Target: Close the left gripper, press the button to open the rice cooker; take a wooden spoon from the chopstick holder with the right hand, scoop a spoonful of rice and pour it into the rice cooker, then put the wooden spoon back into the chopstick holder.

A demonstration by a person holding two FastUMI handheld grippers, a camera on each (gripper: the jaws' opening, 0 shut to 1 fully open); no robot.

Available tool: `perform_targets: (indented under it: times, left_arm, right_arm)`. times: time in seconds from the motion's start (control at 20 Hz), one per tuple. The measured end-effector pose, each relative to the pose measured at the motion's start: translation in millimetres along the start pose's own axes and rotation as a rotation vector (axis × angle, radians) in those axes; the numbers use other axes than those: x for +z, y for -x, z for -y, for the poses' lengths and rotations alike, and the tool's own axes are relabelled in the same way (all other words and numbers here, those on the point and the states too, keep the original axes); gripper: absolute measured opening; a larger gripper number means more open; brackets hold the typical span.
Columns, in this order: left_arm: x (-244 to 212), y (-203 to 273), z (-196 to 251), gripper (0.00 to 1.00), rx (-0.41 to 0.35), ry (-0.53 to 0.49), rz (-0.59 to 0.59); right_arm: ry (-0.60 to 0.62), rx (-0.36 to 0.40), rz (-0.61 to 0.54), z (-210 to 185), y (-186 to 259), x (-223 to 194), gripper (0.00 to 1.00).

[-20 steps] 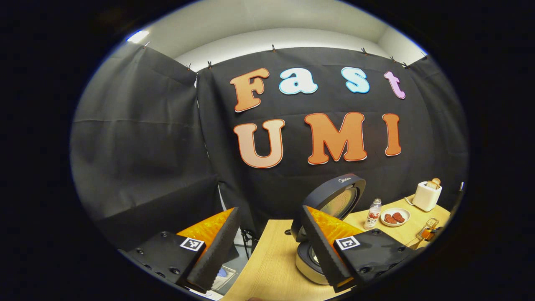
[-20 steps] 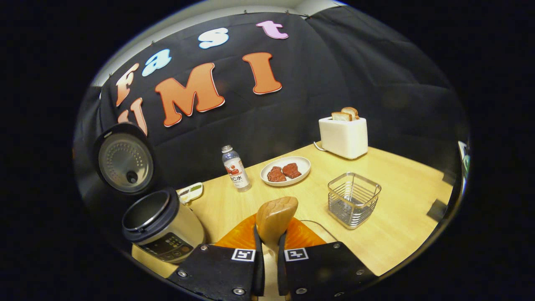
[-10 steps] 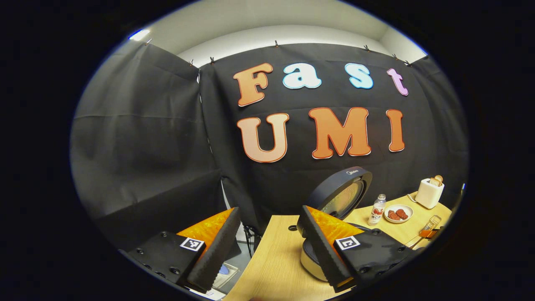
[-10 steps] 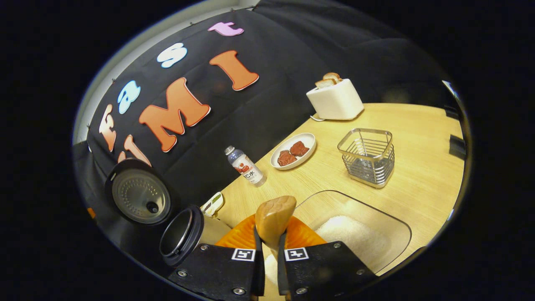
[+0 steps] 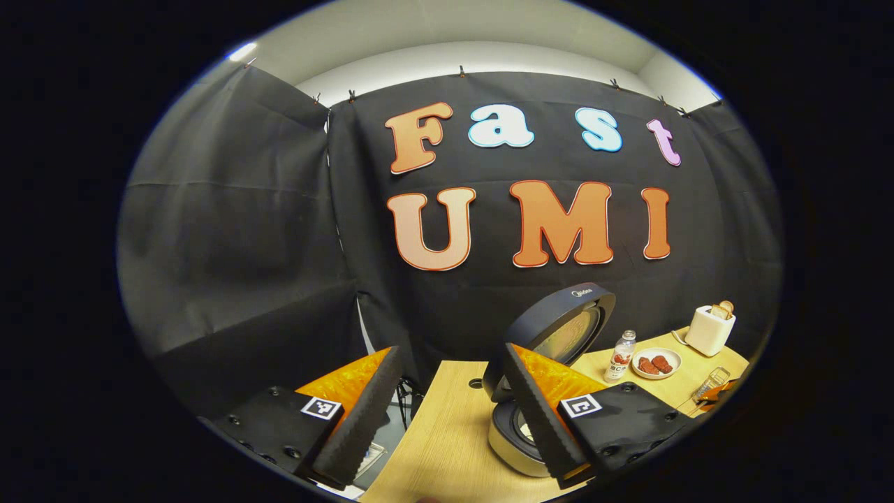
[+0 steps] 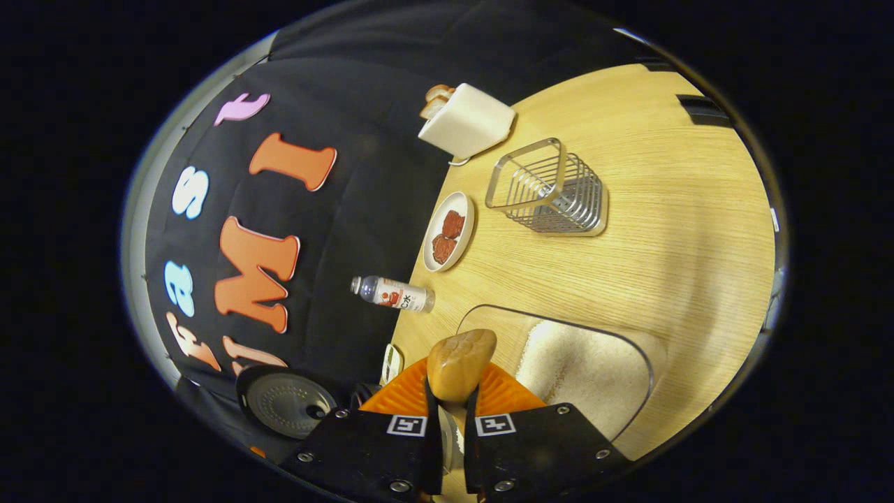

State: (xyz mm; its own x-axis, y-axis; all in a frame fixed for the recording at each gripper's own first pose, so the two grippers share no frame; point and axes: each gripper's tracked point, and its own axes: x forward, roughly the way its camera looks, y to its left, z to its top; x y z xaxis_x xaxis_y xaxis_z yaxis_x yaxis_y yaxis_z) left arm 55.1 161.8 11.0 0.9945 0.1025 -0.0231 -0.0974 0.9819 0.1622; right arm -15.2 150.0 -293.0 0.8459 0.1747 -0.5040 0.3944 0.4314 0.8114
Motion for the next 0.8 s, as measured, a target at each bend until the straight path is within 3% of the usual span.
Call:
perform_targets:
  times: [0.1,0.45,0.6,0.65,0.8]
  left_arm:
    - [3.3,-4.5,0.4,0.94,0.001,0.004,0.007]
    - [15.1,-12.2,3.3,0.95,0.0,0.01,0.037]
    - [14.6,-11.1,7.2,0.94,-0.01,0.008,0.042]
    - [13.1,-10.2,7.5,0.98,-0.013,0.009,0.041]
    - [9.2,-9.4,3.1,0.94,-0.011,0.022,0.037]
  right_arm:
    - [-0.041,-0.005,0.01,-0.9,6.6,9.3,0.11]
    - [-0.144,-0.003,0.031,-14.0,32.2,38.9,0.11]
    - [-0.152,0.006,0.029,-30.6,38.0,45.1,0.11]
    - [-0.155,0.014,0.032,-37.2,40.0,47.6,0.11]
    - [-0.18,0.043,0.011,-61.2,43.3,50.4,0.11]
